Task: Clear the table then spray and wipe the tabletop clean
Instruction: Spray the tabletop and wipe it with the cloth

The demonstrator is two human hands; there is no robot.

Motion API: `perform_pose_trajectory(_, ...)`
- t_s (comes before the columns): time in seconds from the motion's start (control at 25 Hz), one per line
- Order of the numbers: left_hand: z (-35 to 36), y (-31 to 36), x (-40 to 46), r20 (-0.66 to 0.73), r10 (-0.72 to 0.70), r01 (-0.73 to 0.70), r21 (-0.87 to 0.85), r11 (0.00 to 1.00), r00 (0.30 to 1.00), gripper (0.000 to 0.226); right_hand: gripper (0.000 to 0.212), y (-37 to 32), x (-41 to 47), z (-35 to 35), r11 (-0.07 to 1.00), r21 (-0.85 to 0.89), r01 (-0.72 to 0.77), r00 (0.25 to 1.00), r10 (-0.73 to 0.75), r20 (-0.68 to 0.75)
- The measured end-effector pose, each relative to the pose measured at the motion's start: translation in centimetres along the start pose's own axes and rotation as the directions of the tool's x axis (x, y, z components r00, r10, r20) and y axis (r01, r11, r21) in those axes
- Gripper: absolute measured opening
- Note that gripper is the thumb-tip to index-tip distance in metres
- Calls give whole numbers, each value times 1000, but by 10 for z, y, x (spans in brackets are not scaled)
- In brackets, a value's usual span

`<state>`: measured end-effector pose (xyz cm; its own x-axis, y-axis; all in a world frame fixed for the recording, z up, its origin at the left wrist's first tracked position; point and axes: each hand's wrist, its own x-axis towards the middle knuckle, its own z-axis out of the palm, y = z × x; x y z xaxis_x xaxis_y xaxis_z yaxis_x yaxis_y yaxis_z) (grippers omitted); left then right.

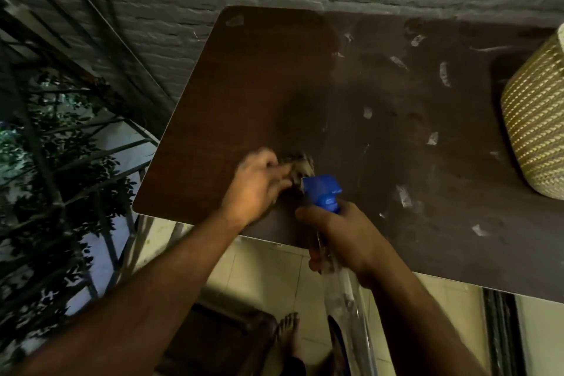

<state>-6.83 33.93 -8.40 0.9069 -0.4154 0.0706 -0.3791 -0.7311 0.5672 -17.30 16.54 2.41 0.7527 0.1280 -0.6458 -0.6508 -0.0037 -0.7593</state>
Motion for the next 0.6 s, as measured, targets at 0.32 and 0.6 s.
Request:
perform_pose_trajectory(0.32, -22, -32, 4, -141, -103, 136, 246, 960, 985, 31, 22, 7, -12, -12, 999, -47, -12, 1000, 12, 11)
perform_pose_trajectory(0.6, 7, 22, -98, 115, 104, -122, 163, 979, 988, 32, 20, 9, -17, -13, 996, -84, 10, 999, -6, 49)
